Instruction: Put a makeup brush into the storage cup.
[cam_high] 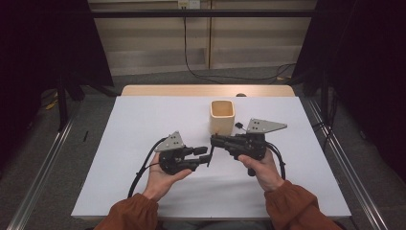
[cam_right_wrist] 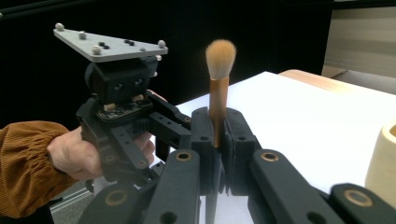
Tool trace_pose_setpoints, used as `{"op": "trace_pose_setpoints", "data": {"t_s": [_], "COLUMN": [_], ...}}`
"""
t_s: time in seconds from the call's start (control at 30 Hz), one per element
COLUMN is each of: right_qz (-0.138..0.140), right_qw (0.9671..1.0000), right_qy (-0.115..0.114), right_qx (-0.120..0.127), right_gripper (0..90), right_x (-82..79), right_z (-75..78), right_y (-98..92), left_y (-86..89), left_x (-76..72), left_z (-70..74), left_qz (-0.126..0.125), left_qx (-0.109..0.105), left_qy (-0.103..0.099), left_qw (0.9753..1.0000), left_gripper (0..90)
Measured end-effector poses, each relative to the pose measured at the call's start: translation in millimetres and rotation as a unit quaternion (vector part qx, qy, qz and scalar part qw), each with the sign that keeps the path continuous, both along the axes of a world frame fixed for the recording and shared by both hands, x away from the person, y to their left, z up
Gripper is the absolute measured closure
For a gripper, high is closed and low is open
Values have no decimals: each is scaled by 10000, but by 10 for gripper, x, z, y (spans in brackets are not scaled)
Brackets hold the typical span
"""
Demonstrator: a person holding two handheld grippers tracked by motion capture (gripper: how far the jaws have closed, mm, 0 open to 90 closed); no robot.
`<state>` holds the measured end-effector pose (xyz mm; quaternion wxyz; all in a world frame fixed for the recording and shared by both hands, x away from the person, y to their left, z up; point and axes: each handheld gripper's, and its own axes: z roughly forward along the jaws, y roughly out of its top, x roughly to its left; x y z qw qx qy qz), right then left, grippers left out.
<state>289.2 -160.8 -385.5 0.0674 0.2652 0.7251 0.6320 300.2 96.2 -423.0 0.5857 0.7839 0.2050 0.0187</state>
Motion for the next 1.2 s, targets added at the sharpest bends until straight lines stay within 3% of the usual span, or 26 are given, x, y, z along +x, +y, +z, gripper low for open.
{"op": "trace_pose_setpoints", "data": {"t_s": [0.47,0.77,0.93,1.03,1.2], "right_qz": [51,-2,-45,-76,-110], "right_qw": [9999,9999,9999,9999,9998], "right_qy": [-60,-48,-63,-62,-76], "right_qx": [-128,-119,-118,-139,-171], "right_gripper": [847,847,846,846,846], "right_x": [-35,-22,-20,-17,-21], "right_z": [1,6,15,14,19], "right_y": [-13,-63,-98,-121,-147], "left_y": [62,142,213,257,360], "left_x": [-30,-4,-9,-23,-57], "left_z": [25,61,89,105,122], "left_qz": [430,596,591,838,1043], "left_qx": [126,90,92,313,384], "left_qy": [-110,-135,-50,-193,-265], "left_qw": [9989,9981,9982,9958,9934], "left_gripper": [209,82,37,41,45]}}
